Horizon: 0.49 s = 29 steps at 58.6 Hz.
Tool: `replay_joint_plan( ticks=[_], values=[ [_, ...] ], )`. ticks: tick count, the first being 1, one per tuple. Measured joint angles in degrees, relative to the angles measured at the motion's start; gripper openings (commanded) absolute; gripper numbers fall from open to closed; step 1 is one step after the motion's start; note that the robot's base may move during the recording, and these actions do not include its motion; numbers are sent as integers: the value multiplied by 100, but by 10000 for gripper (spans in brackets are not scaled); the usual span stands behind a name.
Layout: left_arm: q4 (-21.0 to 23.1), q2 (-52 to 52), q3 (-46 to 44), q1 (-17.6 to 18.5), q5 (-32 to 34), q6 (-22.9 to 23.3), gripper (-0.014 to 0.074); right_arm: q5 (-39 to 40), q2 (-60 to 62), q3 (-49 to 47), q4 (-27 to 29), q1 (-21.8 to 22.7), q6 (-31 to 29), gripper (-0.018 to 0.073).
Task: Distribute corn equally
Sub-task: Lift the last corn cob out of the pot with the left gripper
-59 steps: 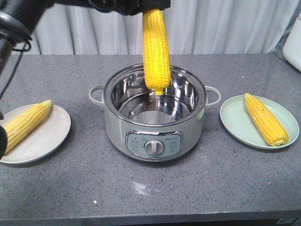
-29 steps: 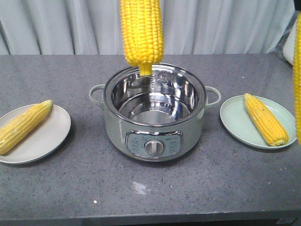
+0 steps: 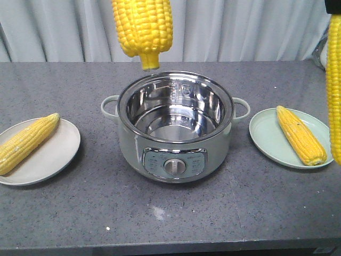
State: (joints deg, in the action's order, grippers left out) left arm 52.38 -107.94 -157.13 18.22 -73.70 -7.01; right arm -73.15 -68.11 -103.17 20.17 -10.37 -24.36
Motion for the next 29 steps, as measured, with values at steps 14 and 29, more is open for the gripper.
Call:
replay_joint_plan(
  ticks=[14, 29],
  values=[
    [32, 18, 0, 72, 0, 16, -8, -6, 0, 0, 0, 0, 0, -6],
    [39, 78, 0, 95, -7, 16, -8, -1, 0, 0, 0, 0, 0, -6]
  ],
)
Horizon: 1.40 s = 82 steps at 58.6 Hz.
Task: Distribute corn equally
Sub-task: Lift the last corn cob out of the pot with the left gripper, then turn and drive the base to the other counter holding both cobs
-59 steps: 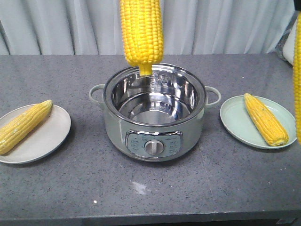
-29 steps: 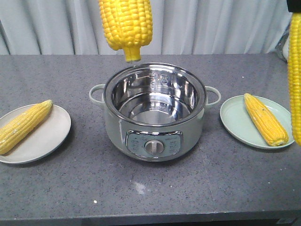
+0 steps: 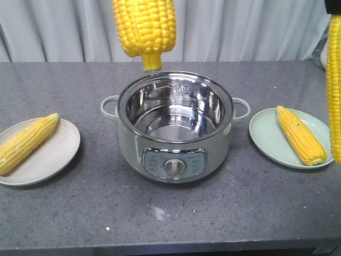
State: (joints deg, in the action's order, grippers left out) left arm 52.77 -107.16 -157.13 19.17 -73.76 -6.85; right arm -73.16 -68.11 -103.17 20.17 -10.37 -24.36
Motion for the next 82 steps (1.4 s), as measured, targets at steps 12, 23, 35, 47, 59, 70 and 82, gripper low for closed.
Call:
replay_joint_plan(
  ticks=[12, 23, 35, 47, 59, 70, 82],
  values=[
    [0, 0, 0, 0, 0, 0, -8, 0, 0, 0, 0, 0, 0, -6],
    [0, 0, 0, 13, 0, 0, -8, 0, 0, 0, 0, 0, 0, -6],
    [0, 0, 0, 13, 0, 0, -8, 0, 0, 0, 0, 0, 0, -6],
    [0, 0, 0, 13, 0, 0, -8, 0, 0, 0, 0, 0, 0, -6],
    [0, 0, 0, 13, -5, 0, -8, 0, 0, 0, 0, 0, 0, -6],
    [0, 0, 0, 13, -5, 0, -8, 0, 0, 0, 0, 0, 0, -6],
    [0, 0, 0, 13, -5, 0, -8, 0, 0, 0, 0, 0, 0, -6]
  ],
)
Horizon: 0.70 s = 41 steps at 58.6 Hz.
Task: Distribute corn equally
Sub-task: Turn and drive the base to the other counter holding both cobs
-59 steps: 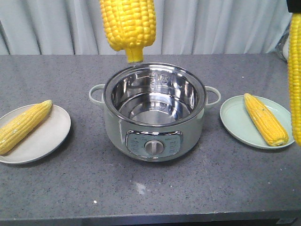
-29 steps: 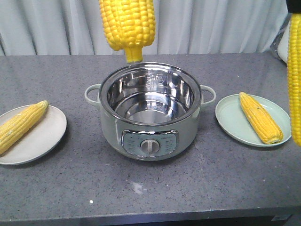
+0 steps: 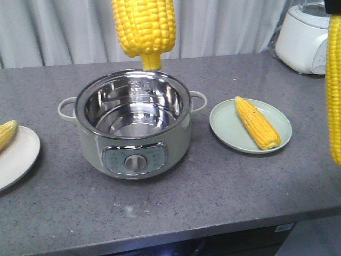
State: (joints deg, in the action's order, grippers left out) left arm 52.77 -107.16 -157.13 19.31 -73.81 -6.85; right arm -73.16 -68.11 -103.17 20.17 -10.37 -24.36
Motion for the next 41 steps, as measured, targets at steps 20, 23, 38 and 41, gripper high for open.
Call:
replay_joint_plan(
  ticks=[20, 23, 38, 41],
  values=[
    [0, 0, 0, 0, 0, 0, -8, 0, 0, 0, 0, 0, 0, -6],
    [0, 0, 0, 0, 0, 0, -8, 0, 0, 0, 0, 0, 0, -6],
    [0, 0, 0, 0, 0, 0, -8, 0, 0, 0, 0, 0, 0, -6],
    [0, 0, 0, 0, 0, 0, -8, 0, 0, 0, 0, 0, 0, -6]
  ],
)
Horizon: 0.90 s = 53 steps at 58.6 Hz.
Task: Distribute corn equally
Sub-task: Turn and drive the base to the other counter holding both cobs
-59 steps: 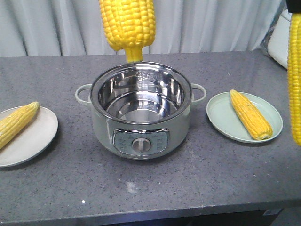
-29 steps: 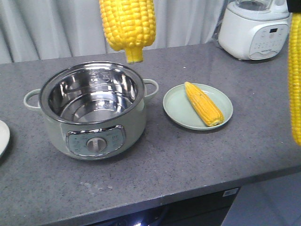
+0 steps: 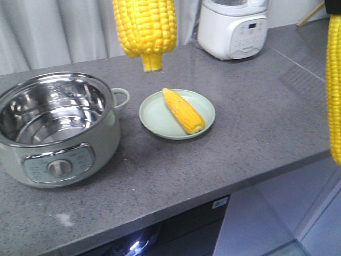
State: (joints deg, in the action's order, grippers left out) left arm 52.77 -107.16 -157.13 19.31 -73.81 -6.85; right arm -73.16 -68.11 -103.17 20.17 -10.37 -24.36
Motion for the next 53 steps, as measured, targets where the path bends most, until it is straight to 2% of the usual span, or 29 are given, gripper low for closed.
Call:
replay_joint_plan(
  ticks=[53],
  values=[
    [0, 0, 0, 0, -2, 0, -8, 0, 0, 0, 0, 0, 0, -6]
  ],
)
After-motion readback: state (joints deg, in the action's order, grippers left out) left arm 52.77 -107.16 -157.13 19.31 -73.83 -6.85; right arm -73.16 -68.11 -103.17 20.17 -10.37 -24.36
